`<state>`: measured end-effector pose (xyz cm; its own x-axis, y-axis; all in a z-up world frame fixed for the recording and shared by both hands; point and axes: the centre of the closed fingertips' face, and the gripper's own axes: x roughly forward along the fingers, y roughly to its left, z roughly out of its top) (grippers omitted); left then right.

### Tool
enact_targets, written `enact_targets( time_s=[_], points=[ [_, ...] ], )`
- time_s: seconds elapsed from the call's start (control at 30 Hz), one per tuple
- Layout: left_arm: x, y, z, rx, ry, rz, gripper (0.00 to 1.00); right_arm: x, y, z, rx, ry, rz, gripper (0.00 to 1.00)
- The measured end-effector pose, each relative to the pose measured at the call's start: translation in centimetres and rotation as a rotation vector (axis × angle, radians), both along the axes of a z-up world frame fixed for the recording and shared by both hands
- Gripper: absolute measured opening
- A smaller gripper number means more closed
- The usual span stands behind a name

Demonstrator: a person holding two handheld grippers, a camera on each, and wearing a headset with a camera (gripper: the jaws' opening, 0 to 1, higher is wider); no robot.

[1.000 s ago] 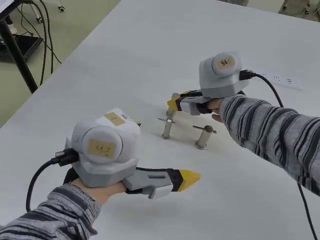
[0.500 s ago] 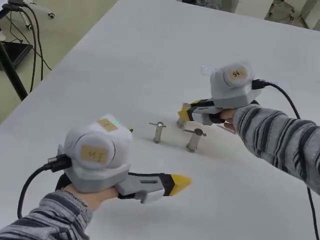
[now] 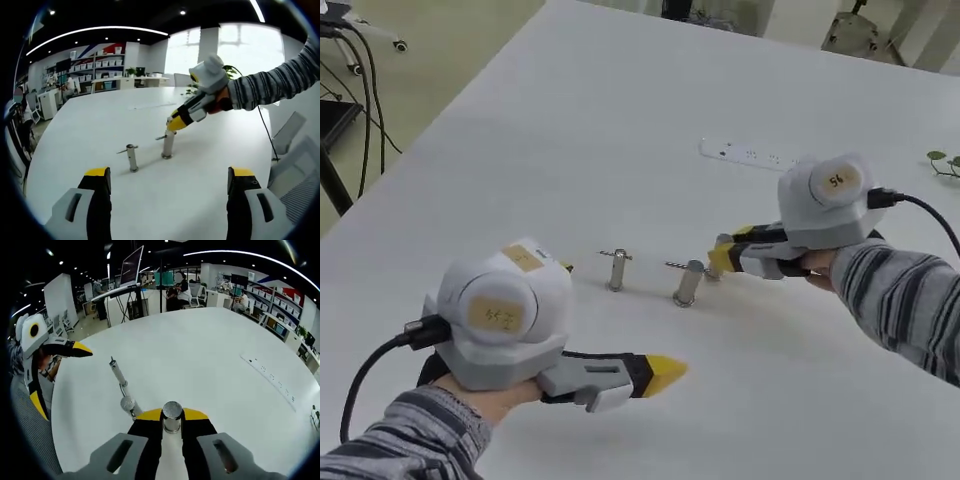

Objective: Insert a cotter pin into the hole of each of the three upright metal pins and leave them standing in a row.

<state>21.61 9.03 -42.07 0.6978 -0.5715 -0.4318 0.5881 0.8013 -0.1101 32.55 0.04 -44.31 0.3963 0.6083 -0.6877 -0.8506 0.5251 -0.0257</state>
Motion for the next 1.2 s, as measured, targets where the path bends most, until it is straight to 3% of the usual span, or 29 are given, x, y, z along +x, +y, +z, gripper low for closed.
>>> enact_targets(
  time_s=[0.17, 0.23, 0.3, 0.73, 1.2],
  points=[
    [-0.1, -0.1, 0.0, 0.002, -0.002, -0.005, 0.96, -1.5, -0.9, 0.0, -0.005, 0.000, 0.000, 0.08],
    [0.0, -0.1, 0.0, -0.001, -0.003, -0.006, 0.96, -1.1, -1.6, 0.0, -0.008, 0.001, 0.003, 0.08],
    [0.0, -0.1, 0.1, -0.002, -0.007, -0.006, 0.96, -1.8, -1.5, 0.0, -0.010, -0.001, 0.011, 0.08],
    [0.1, -0.2, 0.3, -0.006, -0.020, -0.005, 0.96, -5.8, 0.4, -0.3, 0.006, 0.015, 0.062, 0.08],
    [0.2, 0.1, 0.4, -0.002, -0.021, 0.006, 0.96, -7.7, 2.5, -1.0, 0.015, 0.028, 0.117, 0.08]
  ],
)
